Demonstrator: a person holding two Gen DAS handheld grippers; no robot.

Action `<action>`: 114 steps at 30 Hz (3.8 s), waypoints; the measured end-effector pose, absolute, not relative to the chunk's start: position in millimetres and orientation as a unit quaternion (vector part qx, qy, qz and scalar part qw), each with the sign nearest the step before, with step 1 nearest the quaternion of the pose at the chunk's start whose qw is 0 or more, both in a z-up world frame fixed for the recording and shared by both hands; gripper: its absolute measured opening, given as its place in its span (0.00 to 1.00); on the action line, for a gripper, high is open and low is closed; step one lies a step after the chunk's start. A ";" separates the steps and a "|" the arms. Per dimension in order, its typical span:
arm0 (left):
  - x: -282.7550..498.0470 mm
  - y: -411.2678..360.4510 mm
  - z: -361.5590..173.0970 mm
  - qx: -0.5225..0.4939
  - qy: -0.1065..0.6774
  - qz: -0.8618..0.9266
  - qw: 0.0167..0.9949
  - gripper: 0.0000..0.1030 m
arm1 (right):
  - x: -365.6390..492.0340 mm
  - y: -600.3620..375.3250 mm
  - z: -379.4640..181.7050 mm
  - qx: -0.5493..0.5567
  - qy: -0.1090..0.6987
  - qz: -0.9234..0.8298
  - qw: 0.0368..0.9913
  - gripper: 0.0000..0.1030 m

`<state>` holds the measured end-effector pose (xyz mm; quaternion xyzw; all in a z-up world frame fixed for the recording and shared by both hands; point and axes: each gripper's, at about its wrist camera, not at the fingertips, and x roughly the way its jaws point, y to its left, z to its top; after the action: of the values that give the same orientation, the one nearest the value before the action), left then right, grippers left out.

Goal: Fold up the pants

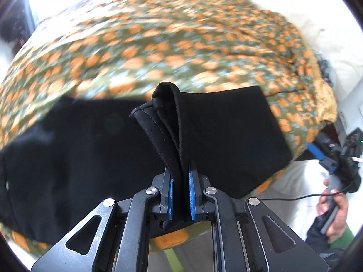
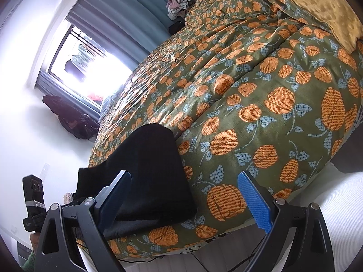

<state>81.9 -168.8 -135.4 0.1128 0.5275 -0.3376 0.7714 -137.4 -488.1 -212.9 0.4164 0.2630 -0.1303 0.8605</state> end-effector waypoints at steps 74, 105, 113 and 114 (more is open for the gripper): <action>194.2 100.5 -119.3 -0.062 0.514 -0.095 0.850 0.87 | -32.0 -371.2 -190.8 0.246 0.385 -0.078 0.886 0.94; 239.3 170.5 -191.4 -0.088 0.586 -0.080 0.802 0.23 | -34.8 -356.2 -207.5 0.250 0.396 -0.058 0.881 0.94; 213.0 168.5 -141.8 -0.150 0.558 -0.095 0.811 0.14 | -44.6 -366.5 -209.0 0.275 0.383 -0.070 0.879 0.94; 208.5 164.7 -132.1 -0.154 0.553 -0.102 0.812 0.13 | -44.5 -366.3 -208.8 0.275 0.382 -0.070 0.880 0.94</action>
<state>208.5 164.7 -132.1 -0.1538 0.5533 -0.1024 0.8123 -44.5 -366.3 -208.8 0.2746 0.3822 -0.0697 0.8796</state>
